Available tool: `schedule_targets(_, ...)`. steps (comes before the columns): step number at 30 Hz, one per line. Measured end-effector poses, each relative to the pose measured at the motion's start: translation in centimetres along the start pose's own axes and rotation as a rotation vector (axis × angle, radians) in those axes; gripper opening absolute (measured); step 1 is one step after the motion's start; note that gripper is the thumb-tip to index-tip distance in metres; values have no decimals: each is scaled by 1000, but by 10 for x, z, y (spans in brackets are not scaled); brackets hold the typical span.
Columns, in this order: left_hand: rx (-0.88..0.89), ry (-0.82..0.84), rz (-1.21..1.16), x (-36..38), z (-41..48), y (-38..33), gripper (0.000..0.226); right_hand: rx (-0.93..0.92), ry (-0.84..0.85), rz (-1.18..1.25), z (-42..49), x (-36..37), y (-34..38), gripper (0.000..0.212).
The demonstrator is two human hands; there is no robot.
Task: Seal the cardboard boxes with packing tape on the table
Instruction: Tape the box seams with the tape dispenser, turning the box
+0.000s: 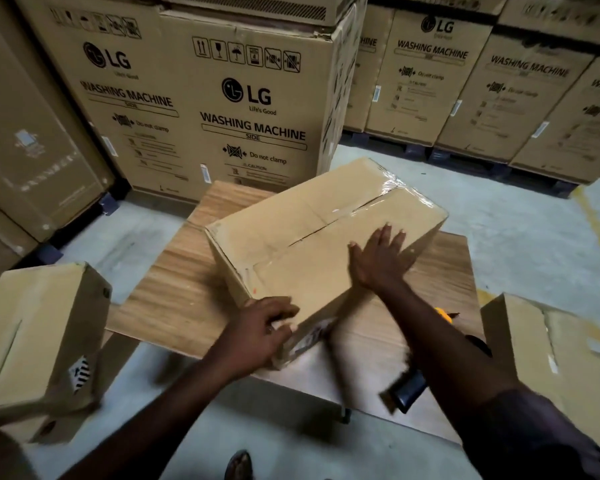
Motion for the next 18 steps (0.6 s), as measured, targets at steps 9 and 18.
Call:
schedule_targets(9, -113, -23, 335, -78, 76, 71, 61, -465, -37, -195, -164, 80, 179, 93)
schedule_targets(18, -115, -200, 432, -55, 52, 73, 69, -767, -56, -189, -147, 67, 136, 68)
Point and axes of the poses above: each hand's wrist, its own z-axis towards the middle knuckle, its own x-axis out of the palm, y = z × x, the point moved 10 cm from there along z, towards the middle knuckle, and after that the axes turned 2 degrees about y, right-handed, at the moved point
